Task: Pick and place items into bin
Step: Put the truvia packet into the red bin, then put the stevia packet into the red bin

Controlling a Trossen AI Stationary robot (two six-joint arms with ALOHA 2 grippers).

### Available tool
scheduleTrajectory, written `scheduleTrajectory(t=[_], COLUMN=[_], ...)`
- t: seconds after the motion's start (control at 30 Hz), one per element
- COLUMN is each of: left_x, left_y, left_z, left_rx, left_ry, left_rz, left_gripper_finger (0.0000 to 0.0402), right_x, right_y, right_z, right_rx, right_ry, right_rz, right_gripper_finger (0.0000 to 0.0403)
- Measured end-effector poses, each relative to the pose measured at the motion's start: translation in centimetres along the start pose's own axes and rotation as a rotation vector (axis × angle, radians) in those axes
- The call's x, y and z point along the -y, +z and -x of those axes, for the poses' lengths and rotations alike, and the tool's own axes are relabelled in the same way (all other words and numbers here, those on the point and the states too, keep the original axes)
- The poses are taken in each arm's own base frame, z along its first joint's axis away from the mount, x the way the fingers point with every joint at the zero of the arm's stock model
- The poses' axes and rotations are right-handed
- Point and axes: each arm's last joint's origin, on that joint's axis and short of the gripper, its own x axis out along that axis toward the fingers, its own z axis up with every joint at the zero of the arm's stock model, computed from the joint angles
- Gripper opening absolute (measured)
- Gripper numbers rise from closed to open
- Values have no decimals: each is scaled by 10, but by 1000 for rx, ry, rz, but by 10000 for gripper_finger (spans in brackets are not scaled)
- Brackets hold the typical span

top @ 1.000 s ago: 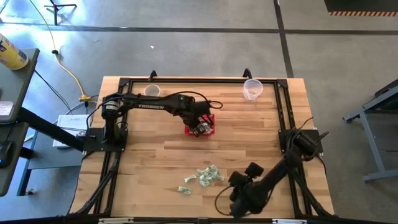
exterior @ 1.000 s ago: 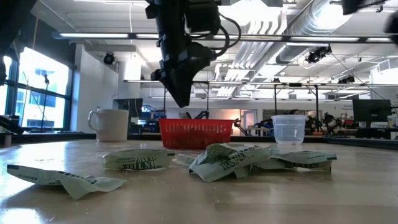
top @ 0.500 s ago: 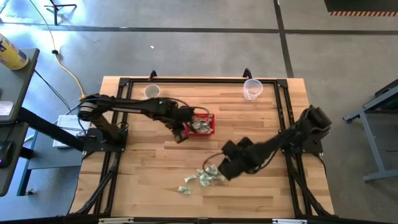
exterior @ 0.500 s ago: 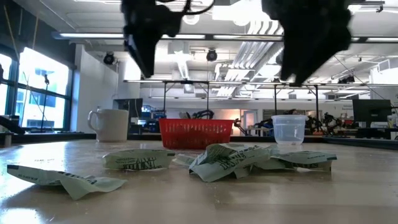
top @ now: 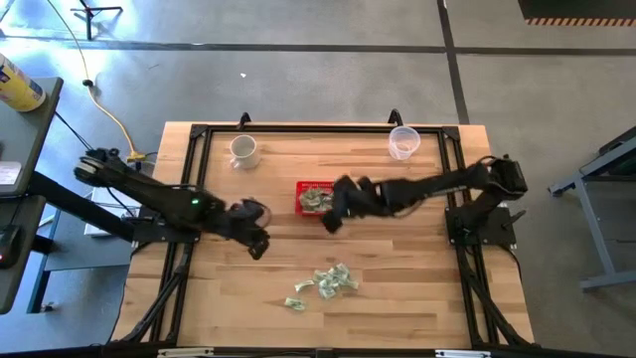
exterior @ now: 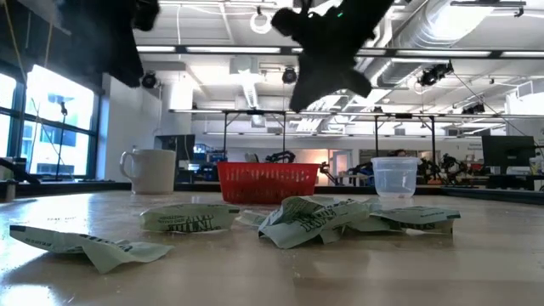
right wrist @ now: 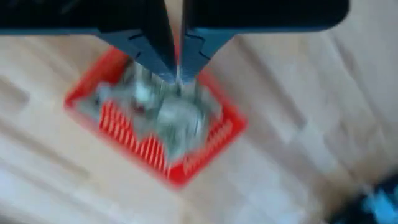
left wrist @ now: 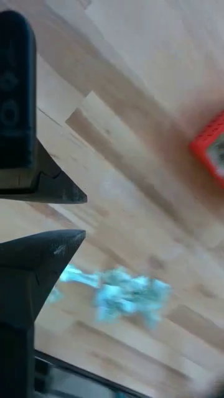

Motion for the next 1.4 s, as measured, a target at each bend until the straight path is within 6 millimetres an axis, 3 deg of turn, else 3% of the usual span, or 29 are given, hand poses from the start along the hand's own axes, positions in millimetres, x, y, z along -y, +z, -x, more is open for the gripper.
scheduleTrajectory(t=[0.13, 0.3, 0.47, 0.7, 1.2, 1.4], left_x=[-3, -2, -2, -3, -7, -6], left_y=[-10, -15, -18, -18, -19, -19], left_z=[17, 25, 24, 23, 23, 23], left_rx=[101, 130, 117, 112, 113, 118], left_ry=[-23, -46, -30, -14, 24, 14], left_rz=[73, 110, 119, 108, 91, 96], left_gripper_finger=[111, 111, 112, 112, 112, 112], right_x=[19, 34, 35, 37, 29, 3], right_y=[26, 38, 39, 27, 25, 36], right_z=[-24, -57, -84, -112, -128, -99], right_rx=[31, 20, 40, -13, 36, 86], right_ry=[26, 60, 123, 122, 231, 297], right_rz=[-47, -84, -117, -129, -120, 104], right_gripper_finger=[26, 15, 8, 3, 1, 1])
